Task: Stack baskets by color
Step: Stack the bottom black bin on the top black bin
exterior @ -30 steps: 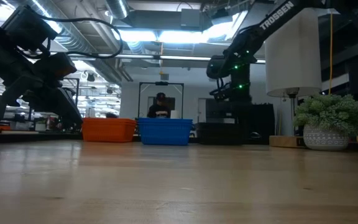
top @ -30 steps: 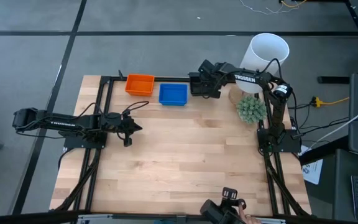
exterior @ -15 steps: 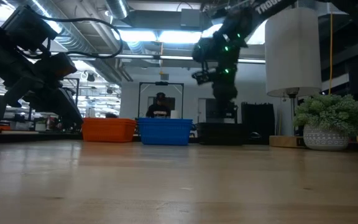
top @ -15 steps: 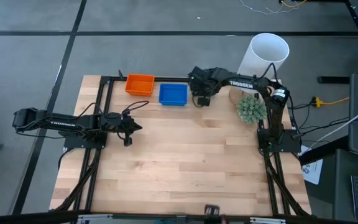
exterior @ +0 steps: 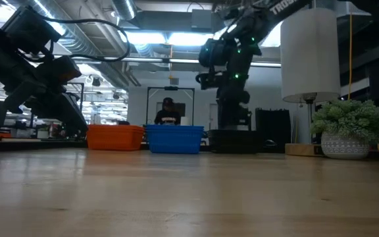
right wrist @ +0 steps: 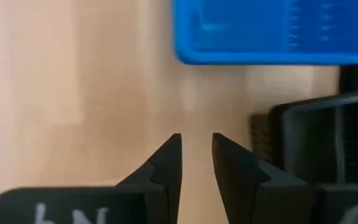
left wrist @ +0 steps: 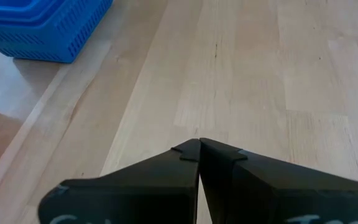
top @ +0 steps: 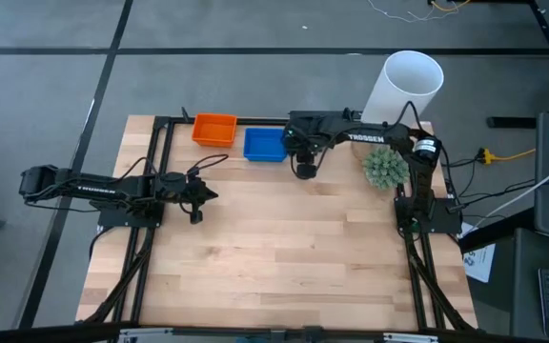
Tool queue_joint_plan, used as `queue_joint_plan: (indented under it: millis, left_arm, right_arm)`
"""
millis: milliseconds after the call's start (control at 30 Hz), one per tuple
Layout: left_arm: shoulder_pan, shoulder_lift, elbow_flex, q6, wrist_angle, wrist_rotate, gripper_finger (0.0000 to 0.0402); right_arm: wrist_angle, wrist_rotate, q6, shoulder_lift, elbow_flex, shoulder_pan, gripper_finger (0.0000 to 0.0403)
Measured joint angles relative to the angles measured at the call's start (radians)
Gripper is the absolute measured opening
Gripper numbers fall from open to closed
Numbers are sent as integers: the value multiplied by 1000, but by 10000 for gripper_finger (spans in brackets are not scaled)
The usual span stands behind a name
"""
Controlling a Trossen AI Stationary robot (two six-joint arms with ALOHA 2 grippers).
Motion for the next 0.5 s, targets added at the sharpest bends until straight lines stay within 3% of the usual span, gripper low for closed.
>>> queue_joint_plan:
  millis: [500]
  left_arm:
    - [0, 0, 0, -1, 0, 0, 0]
  right_arm:
    - [127, 3, -31, 0, -43, -106, 90]
